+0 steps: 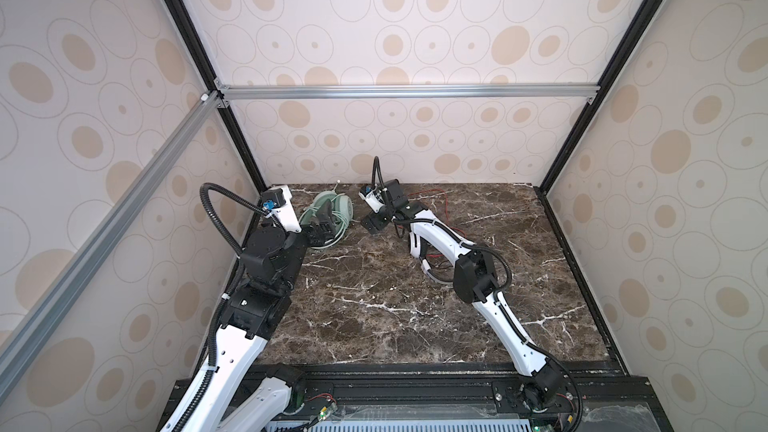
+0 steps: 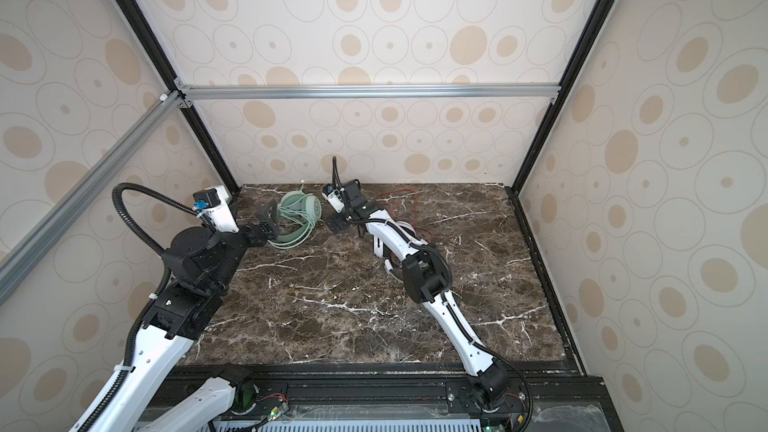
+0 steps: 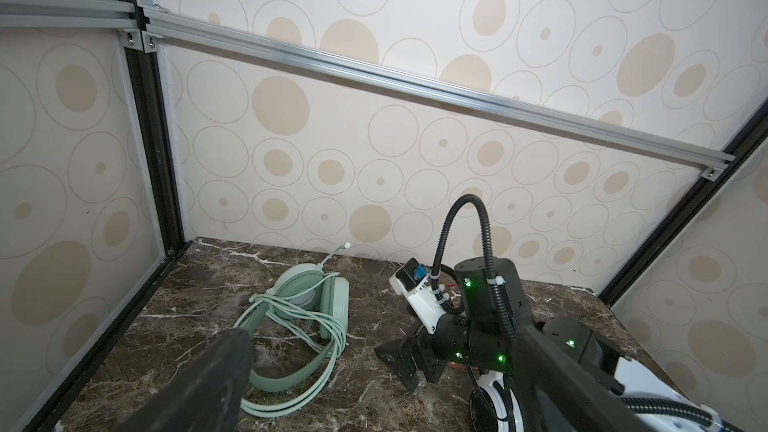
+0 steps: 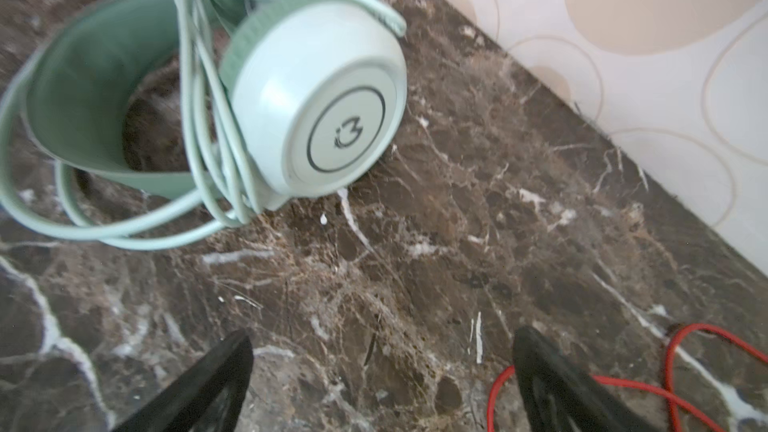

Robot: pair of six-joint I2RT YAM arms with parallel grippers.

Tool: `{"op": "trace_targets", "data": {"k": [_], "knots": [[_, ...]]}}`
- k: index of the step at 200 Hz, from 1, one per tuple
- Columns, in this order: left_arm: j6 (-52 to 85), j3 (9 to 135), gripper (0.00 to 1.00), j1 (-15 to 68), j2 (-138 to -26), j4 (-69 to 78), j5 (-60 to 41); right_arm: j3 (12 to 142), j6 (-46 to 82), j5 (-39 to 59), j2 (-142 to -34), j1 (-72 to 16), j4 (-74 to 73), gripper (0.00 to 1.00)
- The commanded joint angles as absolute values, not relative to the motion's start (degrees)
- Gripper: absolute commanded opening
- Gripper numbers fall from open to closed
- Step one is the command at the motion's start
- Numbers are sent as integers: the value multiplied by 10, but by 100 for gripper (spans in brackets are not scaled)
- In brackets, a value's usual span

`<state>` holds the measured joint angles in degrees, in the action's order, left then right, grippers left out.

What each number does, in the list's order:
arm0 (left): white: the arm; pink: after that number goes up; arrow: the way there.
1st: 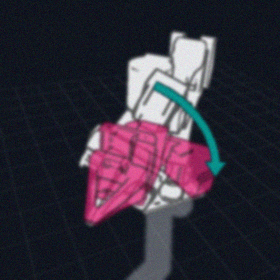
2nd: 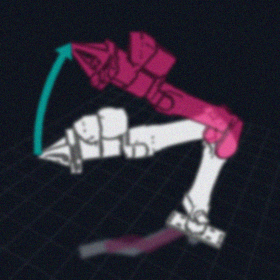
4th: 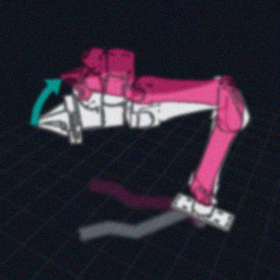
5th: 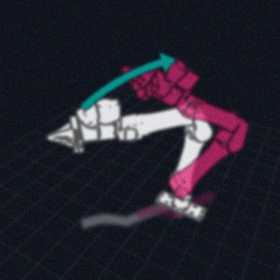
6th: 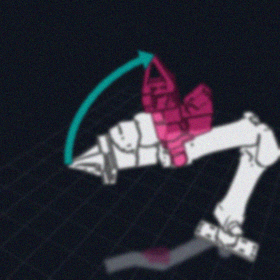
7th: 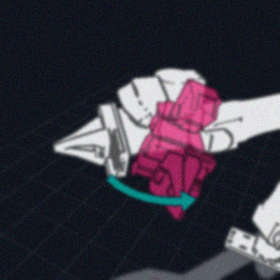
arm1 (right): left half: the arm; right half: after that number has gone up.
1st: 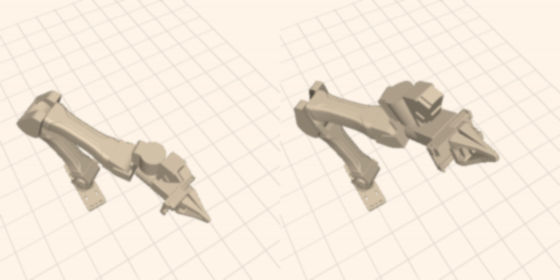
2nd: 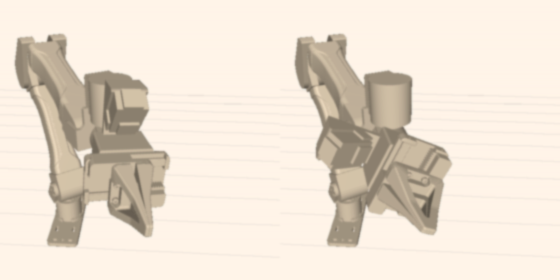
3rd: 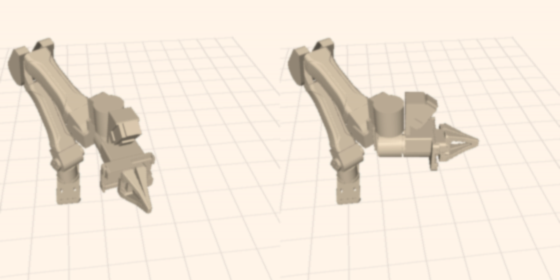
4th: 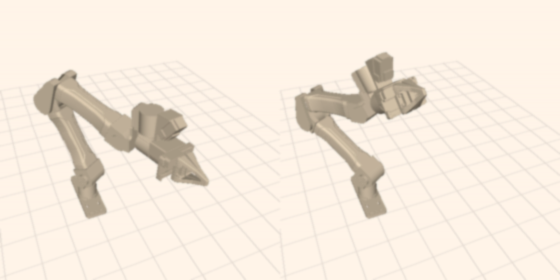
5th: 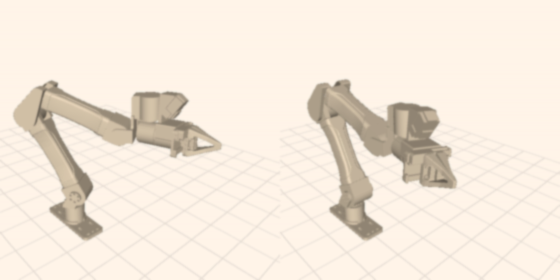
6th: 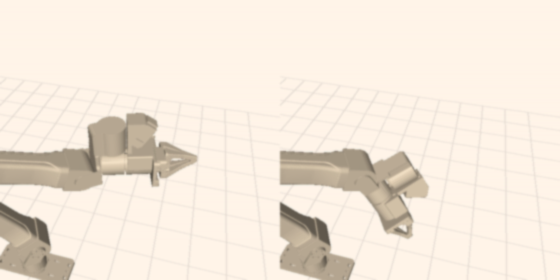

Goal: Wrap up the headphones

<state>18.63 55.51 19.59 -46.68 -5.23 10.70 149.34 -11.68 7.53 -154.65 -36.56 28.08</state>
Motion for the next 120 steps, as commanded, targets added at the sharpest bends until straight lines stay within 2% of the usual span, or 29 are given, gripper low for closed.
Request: {"op": "trace_targets", "data": {"k": [1,46,78,120], "knots": [[189,560,98,192,-458,-47,112,1521,-114,102,-1558,-359,302,100],[187,560,98,193,-452,-48,114,1476,-85,46,-1538,-357,261,100],[187,560,98,192,-450,-48,117,1478,-97,102,-1541,-361,256,100],[187,562,98,192,-451,-48,118,1477,-96,59,-1542,-371,252,100]]}}
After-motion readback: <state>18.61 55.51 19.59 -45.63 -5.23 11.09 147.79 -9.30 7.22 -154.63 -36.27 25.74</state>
